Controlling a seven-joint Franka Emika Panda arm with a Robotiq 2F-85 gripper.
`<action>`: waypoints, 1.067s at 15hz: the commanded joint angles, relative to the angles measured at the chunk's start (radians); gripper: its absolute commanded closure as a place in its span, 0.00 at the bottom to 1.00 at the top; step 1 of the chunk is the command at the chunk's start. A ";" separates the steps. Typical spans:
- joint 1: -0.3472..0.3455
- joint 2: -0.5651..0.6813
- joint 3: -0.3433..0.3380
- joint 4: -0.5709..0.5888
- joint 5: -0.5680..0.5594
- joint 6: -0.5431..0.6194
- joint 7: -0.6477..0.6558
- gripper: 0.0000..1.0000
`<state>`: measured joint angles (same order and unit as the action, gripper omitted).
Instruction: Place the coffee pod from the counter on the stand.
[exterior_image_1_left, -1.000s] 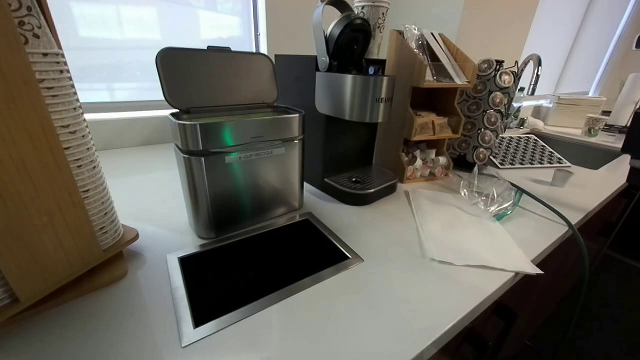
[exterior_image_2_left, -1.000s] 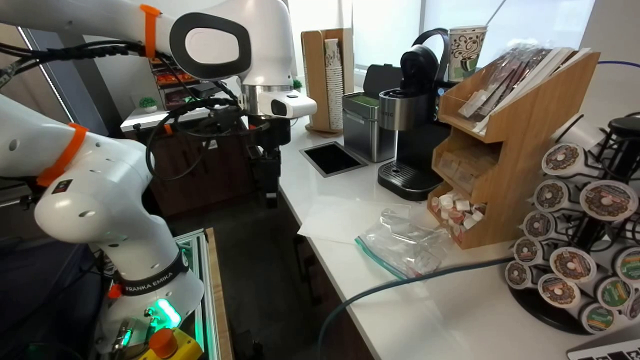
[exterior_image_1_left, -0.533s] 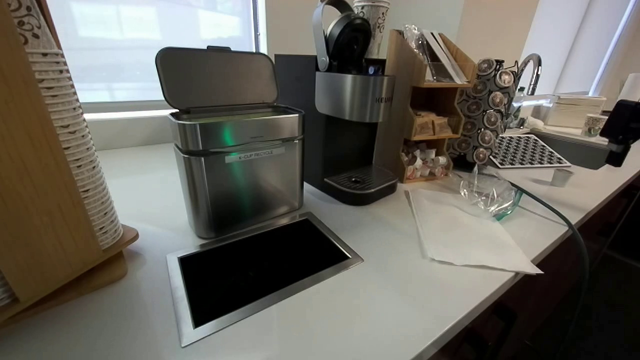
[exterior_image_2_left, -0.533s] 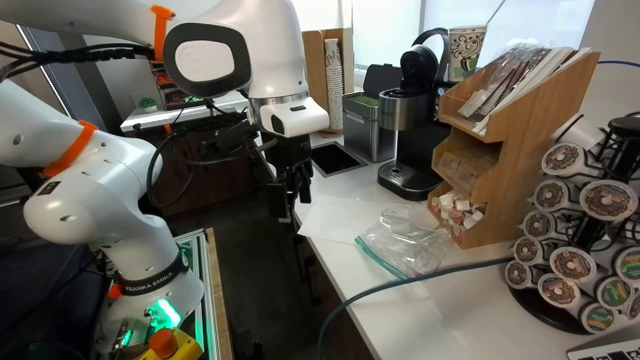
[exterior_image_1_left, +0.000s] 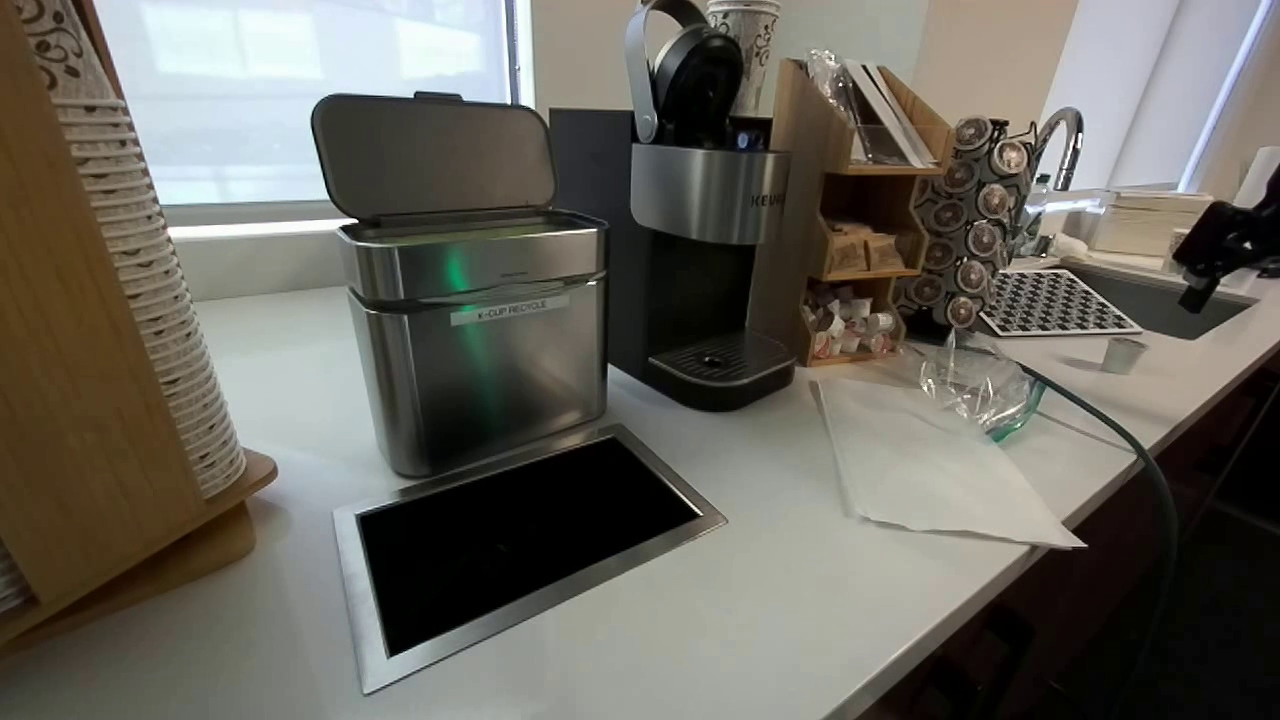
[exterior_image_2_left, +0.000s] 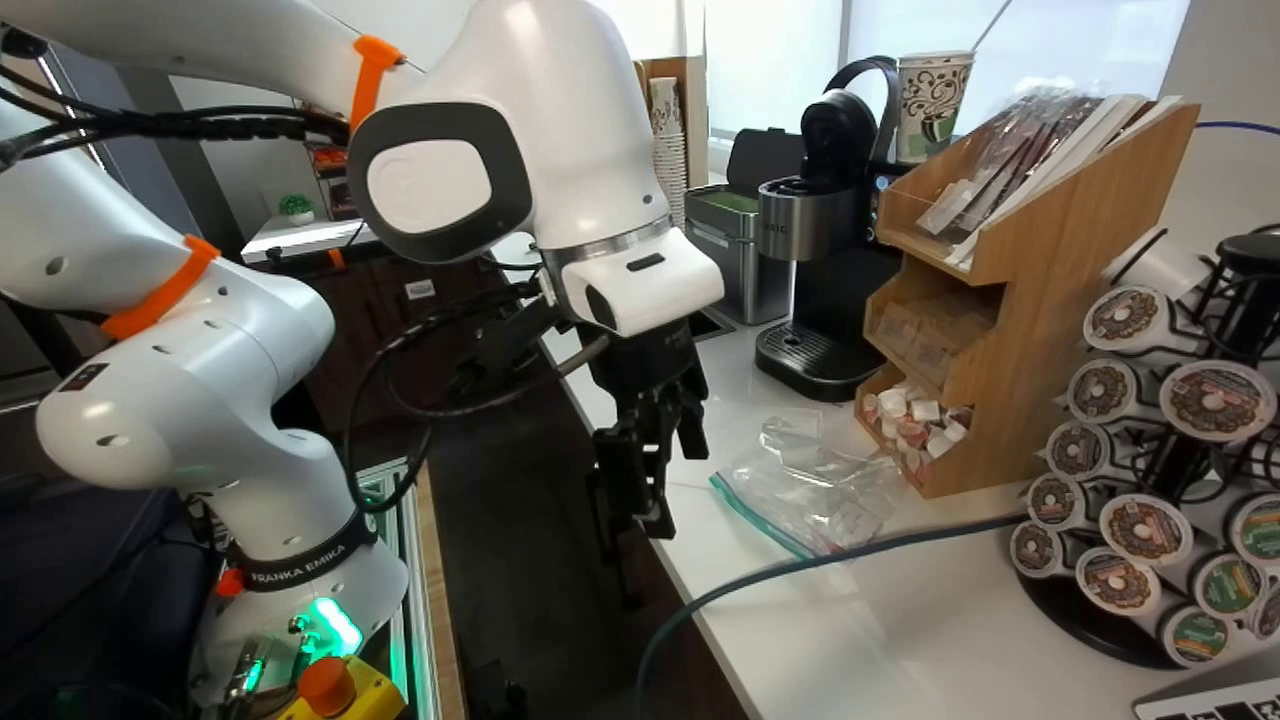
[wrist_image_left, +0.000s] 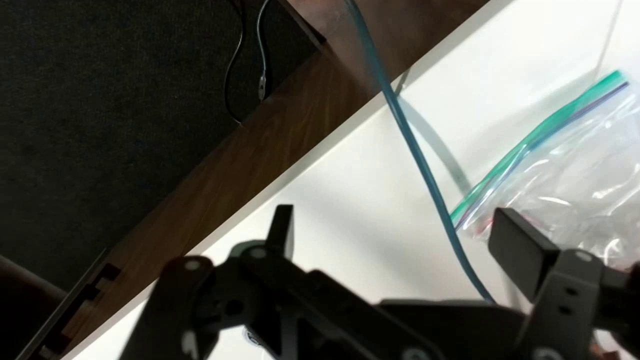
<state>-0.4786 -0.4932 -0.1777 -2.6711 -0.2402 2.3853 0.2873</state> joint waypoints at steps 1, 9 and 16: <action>-0.031 0.095 -0.054 0.067 -0.010 0.024 -0.027 0.00; -0.030 0.102 -0.075 0.082 -0.005 0.009 -0.017 0.00; -0.044 0.206 -0.136 0.174 0.036 0.115 0.001 0.00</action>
<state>-0.5231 -0.3666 -0.2697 -2.5539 -0.2362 2.4198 0.2955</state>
